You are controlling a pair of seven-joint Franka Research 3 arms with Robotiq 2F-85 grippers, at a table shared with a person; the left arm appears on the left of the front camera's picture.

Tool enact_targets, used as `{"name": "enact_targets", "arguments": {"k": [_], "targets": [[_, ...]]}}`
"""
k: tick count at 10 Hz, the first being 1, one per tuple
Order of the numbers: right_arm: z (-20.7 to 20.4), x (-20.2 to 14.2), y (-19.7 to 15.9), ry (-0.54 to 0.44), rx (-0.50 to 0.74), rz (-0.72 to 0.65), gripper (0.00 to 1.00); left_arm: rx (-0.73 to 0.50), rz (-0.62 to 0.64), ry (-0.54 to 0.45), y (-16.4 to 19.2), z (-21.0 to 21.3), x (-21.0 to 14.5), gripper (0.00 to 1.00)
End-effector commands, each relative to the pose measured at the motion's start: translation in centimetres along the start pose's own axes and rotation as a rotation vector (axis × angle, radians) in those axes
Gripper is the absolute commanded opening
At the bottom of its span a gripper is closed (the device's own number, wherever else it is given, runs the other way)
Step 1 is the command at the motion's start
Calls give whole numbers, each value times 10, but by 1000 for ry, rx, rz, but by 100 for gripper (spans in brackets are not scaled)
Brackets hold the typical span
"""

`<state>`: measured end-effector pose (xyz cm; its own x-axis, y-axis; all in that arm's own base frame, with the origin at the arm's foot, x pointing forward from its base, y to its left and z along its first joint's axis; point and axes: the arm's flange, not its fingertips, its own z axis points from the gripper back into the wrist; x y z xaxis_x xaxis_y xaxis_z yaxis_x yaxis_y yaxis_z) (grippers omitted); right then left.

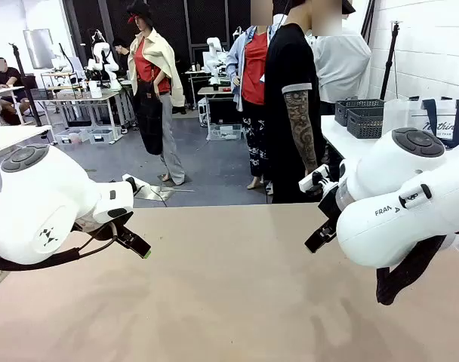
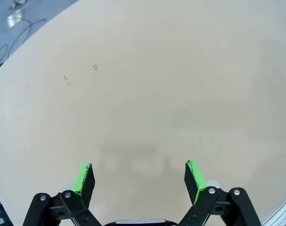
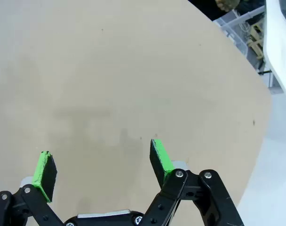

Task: Transfer purchased items from the store into the shopping bag.
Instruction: Open the Reusable shopping bag in the center of the table.

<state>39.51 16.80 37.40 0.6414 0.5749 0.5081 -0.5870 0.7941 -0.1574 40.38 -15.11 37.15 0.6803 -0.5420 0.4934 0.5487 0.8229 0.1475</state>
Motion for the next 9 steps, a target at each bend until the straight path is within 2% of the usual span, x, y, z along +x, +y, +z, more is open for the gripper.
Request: {"name": "enact_targets", "arguments": {"k": [1,9], "targets": [[0,0,0,0,0,0,100,0,0,0,0,0,0,100],[0,0,0,0,0,0,100,0,-5,0,-2,0,1,100]]}}
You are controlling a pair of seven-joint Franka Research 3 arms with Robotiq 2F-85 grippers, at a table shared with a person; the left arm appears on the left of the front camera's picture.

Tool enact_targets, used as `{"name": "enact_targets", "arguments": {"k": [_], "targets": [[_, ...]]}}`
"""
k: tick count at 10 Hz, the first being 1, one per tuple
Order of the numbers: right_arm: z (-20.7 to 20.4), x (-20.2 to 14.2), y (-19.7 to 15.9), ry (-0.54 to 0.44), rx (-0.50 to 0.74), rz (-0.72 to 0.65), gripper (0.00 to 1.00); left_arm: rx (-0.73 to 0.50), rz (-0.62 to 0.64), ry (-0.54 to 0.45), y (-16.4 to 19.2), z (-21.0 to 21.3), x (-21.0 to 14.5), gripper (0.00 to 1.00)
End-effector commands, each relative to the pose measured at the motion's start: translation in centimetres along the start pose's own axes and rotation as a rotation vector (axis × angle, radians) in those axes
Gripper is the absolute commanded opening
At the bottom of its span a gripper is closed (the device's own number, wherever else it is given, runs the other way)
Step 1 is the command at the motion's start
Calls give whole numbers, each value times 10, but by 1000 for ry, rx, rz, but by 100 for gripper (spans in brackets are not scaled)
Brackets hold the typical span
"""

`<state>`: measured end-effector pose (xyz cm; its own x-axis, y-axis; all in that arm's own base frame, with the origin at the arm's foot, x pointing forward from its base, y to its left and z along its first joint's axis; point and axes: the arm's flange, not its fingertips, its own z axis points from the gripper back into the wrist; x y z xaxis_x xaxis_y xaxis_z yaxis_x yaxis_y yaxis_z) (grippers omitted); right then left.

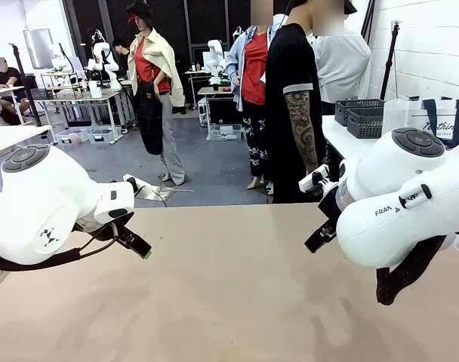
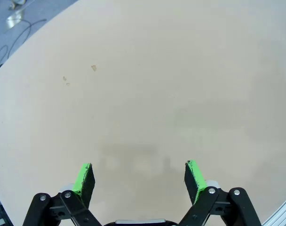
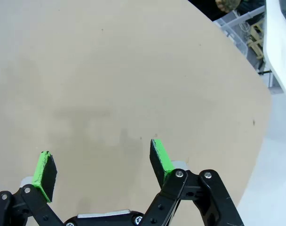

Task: Transfer purchased items from the store into the shopping bag.
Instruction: Open the Reusable shopping bag in the center of the table.

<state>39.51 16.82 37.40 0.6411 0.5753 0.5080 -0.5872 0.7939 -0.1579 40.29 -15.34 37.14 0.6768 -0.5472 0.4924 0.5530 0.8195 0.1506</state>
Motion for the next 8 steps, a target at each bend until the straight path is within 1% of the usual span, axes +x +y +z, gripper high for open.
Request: {"name": "enact_targets", "arguments": {"k": [1,2,3,4,5,6,7,8], "targets": [[21,-3,-1,-52,-60,-9,100,63,-52,-51,2,16,15,100],[55,-7,-9,-134,-165,-34,100,156,-61,-141,8,50,25,100],[109,-22,-34,-247,-284,-134,100,229,-44,-236,18,92,24,100],[150,-43,-65,-318,-401,-260,100,322,-13,-274,35,121,15,100],[182,-71,-98,-337,-512,-424,100,385,62,-271,56,146,0,100],[202,-105,-125,-328,-571,-571,100,397,142,-298,73,171,-26,100],[210,-142,-155,-318,-594,-697,100,423,283,-336,98,192,-58,100],[212,-171,-176,-325,-583,-783,100,416,382,-378,119,199,-82,100]]}}
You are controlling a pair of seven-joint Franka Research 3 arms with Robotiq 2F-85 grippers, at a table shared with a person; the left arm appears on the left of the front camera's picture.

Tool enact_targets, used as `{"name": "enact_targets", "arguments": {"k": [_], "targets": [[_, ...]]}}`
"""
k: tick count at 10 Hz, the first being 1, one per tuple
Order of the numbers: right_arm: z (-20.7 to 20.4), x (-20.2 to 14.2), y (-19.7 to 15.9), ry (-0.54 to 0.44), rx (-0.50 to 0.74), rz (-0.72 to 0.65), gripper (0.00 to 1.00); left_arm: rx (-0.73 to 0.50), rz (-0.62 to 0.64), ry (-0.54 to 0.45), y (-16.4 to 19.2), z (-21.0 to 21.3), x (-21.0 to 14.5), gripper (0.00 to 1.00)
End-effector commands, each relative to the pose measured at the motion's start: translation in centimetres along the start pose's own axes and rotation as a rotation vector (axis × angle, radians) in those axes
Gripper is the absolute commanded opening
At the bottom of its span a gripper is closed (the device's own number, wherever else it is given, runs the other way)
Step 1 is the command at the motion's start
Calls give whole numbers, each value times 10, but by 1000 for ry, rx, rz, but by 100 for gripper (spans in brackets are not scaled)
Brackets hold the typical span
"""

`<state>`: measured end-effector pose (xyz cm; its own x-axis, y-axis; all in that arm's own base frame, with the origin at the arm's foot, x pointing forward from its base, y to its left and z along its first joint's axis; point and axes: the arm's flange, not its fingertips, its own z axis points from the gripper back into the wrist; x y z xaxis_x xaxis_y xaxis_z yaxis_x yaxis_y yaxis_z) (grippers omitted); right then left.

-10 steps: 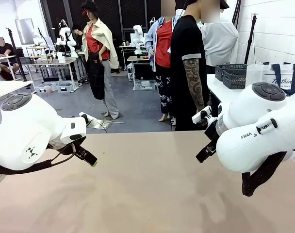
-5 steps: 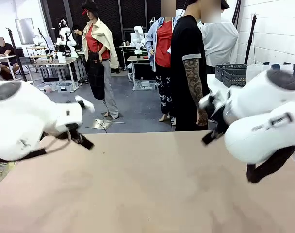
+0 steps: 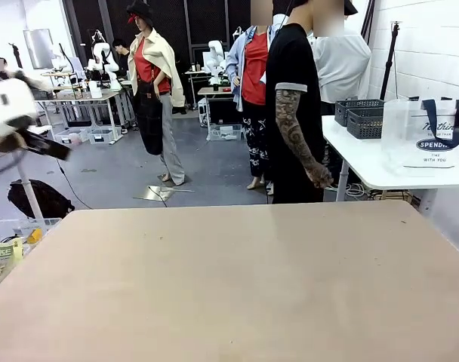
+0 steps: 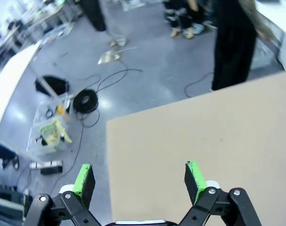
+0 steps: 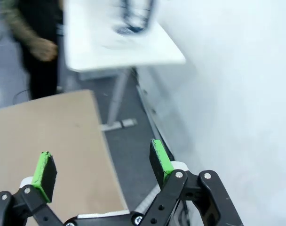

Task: Transfer purchased items from the store into the shopping bag.
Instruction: Open the Reusable shopping bag in the center of the table.

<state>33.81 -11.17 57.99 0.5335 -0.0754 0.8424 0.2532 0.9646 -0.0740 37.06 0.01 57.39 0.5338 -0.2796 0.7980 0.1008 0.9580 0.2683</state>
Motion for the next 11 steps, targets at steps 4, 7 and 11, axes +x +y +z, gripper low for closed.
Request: {"name": "enact_targets", "arguments": {"k": [4,7,11], "targets": [[-45,-127,-53,95,5,-244,100,30,380,-39,64,12,-123,100],[-58,-48,-88,130,-47,-234,100,51,349,18,104,-5,-44,100],[-58,-48,-88,130,-47,-234,100,51,349,18,104,-5,-44,100]]}}
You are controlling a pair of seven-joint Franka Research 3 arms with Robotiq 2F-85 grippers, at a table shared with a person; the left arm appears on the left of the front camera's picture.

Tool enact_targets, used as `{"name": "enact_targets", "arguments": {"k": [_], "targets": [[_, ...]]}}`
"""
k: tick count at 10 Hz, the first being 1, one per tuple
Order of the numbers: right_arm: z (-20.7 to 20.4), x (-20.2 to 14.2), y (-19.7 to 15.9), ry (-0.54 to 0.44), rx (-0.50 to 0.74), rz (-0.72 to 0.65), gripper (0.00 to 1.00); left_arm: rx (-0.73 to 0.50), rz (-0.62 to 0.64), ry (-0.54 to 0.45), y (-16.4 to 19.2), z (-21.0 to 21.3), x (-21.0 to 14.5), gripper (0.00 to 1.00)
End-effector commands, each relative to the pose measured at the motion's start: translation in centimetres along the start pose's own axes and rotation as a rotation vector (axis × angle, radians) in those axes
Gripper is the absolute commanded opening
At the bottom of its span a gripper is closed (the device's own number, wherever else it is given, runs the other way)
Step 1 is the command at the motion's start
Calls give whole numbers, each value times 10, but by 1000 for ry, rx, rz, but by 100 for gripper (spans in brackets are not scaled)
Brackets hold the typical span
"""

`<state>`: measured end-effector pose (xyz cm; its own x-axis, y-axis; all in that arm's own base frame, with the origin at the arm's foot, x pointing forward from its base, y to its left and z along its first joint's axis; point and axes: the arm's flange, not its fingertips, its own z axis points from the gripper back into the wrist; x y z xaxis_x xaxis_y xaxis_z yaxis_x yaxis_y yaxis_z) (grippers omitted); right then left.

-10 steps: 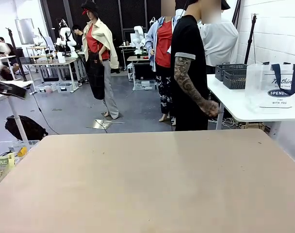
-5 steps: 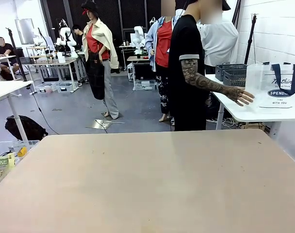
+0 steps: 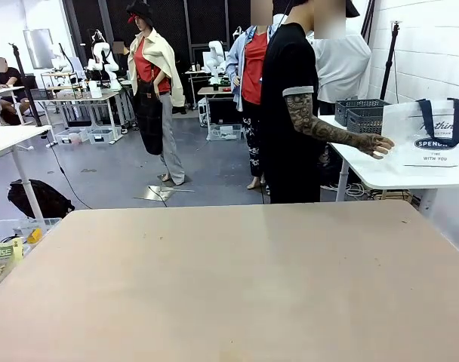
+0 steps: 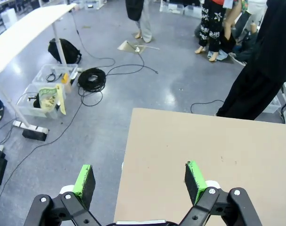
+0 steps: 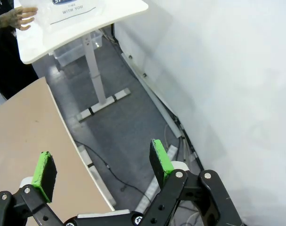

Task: Transfer purchased items from the store into the shopping bag.
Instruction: Open the Reusable shopping bag in the center of the table.

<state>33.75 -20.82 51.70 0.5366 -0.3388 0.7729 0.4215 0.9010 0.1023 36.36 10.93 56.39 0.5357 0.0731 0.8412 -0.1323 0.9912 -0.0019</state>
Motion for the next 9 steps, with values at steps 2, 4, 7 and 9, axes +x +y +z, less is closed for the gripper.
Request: {"name": "enact_targets", "arguments": {"k": [2,4,7,9], "targets": [[0,-2,1,16,-6,15,100,5,-9,8,3,2,-1,100],[0,-2,1,16,-6,15,100,5,-9,8,3,2,-1,100],[0,-2,1,16,-6,15,100,5,-9,8,3,2,-1,100],[0,-2,1,16,-6,15,100,5,-9,8,3,2,-1,100]]}}
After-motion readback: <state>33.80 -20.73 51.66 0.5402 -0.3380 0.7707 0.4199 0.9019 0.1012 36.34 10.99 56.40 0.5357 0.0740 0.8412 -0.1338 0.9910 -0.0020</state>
